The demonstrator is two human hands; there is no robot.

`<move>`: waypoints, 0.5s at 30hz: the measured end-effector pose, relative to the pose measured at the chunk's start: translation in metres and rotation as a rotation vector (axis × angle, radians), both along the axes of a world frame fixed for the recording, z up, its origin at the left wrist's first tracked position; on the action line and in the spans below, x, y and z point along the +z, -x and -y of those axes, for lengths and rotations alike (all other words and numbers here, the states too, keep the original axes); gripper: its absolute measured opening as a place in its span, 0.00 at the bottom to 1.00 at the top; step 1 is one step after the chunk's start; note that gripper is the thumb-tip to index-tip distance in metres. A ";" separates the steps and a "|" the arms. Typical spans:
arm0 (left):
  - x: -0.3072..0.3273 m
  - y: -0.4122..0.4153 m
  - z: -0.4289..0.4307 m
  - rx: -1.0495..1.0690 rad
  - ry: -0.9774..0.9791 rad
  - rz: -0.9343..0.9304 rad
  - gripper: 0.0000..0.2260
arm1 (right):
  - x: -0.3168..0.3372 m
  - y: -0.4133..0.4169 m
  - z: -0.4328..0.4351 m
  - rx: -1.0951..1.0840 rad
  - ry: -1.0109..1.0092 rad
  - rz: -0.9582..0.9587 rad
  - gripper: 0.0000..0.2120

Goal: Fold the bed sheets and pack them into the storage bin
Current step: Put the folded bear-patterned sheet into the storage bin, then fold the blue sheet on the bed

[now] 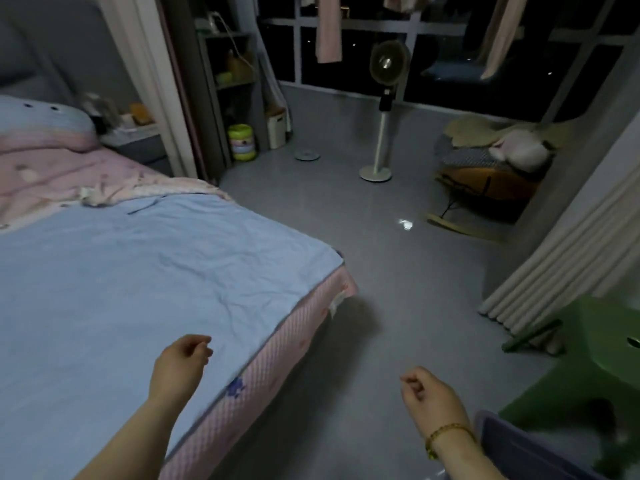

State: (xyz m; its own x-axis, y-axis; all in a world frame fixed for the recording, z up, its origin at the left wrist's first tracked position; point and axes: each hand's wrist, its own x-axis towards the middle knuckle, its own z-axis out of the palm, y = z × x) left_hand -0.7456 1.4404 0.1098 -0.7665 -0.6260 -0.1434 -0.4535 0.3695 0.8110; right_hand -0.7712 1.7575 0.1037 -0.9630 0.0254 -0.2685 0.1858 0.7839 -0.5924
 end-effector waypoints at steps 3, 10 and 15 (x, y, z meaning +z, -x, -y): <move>-0.012 0.018 0.023 0.037 -0.007 -0.006 0.08 | -0.002 0.046 0.040 0.057 0.006 -0.014 0.05; -0.017 0.123 0.078 0.150 -0.025 -0.047 0.08 | -0.007 0.178 0.138 0.279 0.006 0.020 0.08; -0.020 0.213 0.095 0.188 -0.039 0.001 0.09 | 0.001 0.261 0.162 0.290 0.099 0.069 0.13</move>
State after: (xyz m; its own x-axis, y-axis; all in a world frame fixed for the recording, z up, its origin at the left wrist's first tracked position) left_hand -0.9581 1.3455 0.0901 -0.6361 -0.7525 -0.1707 -0.5123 0.2465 0.8227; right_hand -1.0319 1.5957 0.1048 -0.9056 -0.2773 -0.3208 0.0054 0.7490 -0.6626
